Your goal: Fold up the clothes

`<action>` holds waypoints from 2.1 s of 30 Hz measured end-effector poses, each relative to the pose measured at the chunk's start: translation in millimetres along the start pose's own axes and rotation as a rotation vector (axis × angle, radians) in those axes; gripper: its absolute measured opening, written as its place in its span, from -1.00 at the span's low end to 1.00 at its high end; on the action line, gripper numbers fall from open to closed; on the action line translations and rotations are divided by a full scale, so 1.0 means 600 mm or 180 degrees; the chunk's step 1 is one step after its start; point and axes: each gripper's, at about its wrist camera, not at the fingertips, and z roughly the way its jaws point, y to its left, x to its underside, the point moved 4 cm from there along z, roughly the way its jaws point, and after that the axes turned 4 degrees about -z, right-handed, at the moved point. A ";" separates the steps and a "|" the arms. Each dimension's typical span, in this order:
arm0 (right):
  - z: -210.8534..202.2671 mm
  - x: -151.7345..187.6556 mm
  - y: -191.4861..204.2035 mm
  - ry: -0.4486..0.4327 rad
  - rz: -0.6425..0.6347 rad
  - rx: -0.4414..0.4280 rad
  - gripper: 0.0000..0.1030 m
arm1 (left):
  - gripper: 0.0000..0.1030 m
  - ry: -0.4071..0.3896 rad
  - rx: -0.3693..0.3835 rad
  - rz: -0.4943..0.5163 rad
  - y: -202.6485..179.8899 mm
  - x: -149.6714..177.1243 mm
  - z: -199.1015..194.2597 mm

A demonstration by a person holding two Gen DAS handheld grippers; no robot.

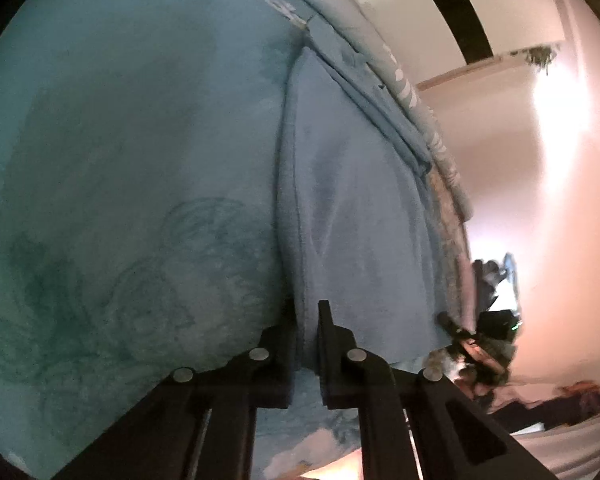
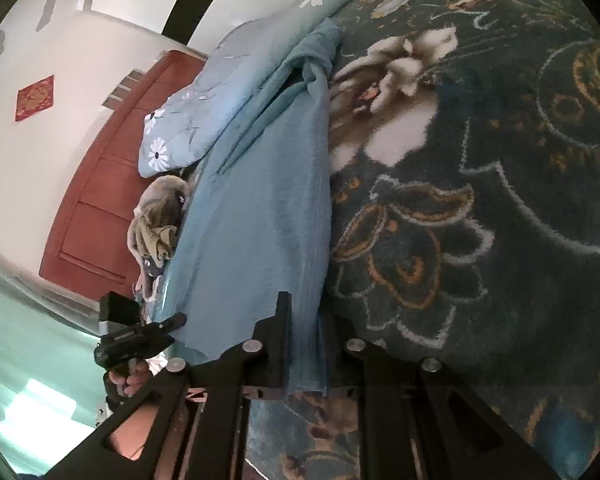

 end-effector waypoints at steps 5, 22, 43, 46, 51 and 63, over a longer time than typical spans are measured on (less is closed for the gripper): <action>-0.021 -0.018 0.018 -0.0202 0.0047 -0.0507 -0.88 | -0.84 -0.0134 0.0563 -0.0086 -0.009 -0.021 -0.030; -0.006 -0.274 0.077 -0.0887 0.0044 -0.1119 -0.88 | -0.84 -0.0498 0.0967 0.0170 -0.164 -0.317 -0.019; 0.204 -0.494 -0.082 -0.0514 0.0819 0.0042 -0.87 | -0.79 -0.0285 0.0239 -0.0335 -0.058 -0.556 0.187; 0.199 -0.496 -0.081 -0.0498 0.0781 0.0064 -0.87 | -0.33 -0.0326 0.0399 -0.0397 -0.061 -0.554 0.170; 0.164 -0.492 -0.057 -0.0585 0.0545 0.0157 -0.20 | 0.20 -0.0472 0.0370 -0.0361 -0.065 -0.533 0.128; 0.125 -0.353 -0.068 -0.0274 0.0579 0.0034 -0.04 | 0.27 0.0010 -0.0326 0.0227 -0.069 -0.377 0.152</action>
